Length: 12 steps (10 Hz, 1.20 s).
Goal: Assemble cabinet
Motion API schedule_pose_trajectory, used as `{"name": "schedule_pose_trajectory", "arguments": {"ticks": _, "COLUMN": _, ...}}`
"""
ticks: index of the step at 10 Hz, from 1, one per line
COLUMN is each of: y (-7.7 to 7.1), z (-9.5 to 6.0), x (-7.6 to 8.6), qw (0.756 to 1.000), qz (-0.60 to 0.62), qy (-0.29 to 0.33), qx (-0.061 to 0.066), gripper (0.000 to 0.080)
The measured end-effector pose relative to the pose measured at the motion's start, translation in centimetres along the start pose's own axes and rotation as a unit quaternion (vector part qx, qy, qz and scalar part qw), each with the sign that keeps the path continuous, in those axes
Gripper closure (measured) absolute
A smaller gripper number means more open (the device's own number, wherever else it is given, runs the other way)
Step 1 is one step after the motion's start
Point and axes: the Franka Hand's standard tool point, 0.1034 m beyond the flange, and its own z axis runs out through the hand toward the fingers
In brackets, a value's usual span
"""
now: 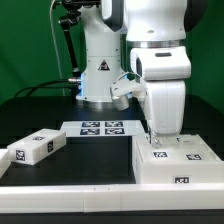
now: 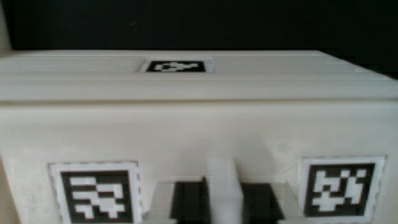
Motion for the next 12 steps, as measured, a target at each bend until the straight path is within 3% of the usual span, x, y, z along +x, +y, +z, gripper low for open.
{"name": "schedule_pose_trajectory", "arguments": {"ticks": 3, "y": 1.1, "z": 0.0, "x": 0.0, "qw": 1.0, "qz": 0.002, "qy": 0.002, "qx": -0.005, "gripper": 0.0728}}
{"name": "schedule_pose_trajectory", "arguments": {"ticks": 7, "y": 1.1, "z": -0.3, "x": 0.1, "qw": 1.0, "qz": 0.0, "qy": 0.001, "qx": -0.007, "gripper": 0.0722}}
{"name": "schedule_pose_trajectory", "arguments": {"ticks": 9, "y": 0.7, "z": -0.6, "x": 0.2, "qw": 1.0, "qz": -0.002, "qy": -0.001, "qx": -0.007, "gripper": 0.035}}
{"name": "schedule_pose_trajectory", "arguments": {"ticks": 10, "y": 0.3, "z": -0.8, "x": 0.2, "qw": 1.0, "qz": -0.004, "qy": -0.002, "qx": -0.006, "gripper": 0.035}}
{"name": "schedule_pose_trajectory", "arguments": {"ticks": 12, "y": -0.8, "z": -1.8, "x": 0.3, "qw": 1.0, "qz": -0.003, "qy": -0.009, "qx": -0.008, "gripper": 0.0082}}
